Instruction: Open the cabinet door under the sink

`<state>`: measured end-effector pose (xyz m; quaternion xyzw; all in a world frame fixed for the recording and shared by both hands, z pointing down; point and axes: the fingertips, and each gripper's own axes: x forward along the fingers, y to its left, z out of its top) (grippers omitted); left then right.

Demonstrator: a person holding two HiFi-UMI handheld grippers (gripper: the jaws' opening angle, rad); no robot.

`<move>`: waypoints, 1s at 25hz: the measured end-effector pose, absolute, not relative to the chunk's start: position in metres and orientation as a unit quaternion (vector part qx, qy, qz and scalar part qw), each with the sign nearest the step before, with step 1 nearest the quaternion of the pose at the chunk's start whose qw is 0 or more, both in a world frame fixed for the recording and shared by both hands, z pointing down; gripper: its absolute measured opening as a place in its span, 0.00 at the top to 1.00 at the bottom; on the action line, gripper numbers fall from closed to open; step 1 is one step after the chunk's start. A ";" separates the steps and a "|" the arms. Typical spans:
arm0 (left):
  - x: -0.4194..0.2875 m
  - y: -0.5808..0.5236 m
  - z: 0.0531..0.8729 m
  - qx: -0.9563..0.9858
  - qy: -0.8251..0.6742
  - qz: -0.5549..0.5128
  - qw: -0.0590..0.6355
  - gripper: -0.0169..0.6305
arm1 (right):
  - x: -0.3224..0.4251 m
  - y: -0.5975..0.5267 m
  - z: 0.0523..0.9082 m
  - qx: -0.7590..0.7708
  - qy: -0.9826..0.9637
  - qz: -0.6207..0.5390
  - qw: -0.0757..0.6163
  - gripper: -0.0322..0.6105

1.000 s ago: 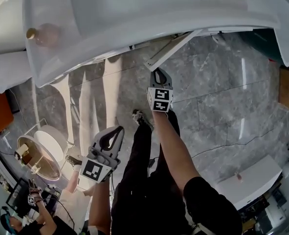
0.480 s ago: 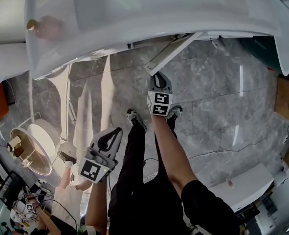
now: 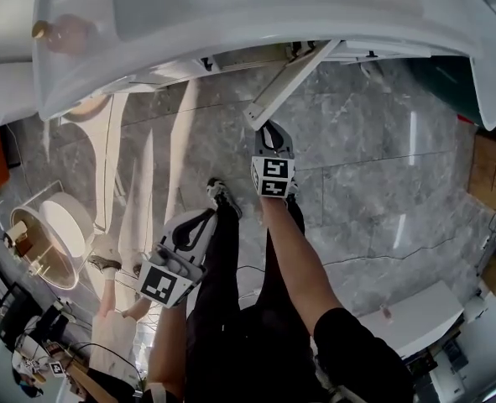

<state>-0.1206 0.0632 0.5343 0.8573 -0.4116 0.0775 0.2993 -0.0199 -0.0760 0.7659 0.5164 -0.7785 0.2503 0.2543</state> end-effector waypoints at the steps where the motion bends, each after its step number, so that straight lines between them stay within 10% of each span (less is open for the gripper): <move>1: -0.117 0.066 0.535 0.856 -0.412 0.079 0.301 0.95 | -0.016 -0.073 0.766 0.514 -0.780 0.249 0.256 0.78; 25: 0.002 0.089 0.537 0.875 -0.363 0.075 0.312 0.95 | 0.104 -0.040 0.771 0.444 -0.811 0.175 0.339 0.82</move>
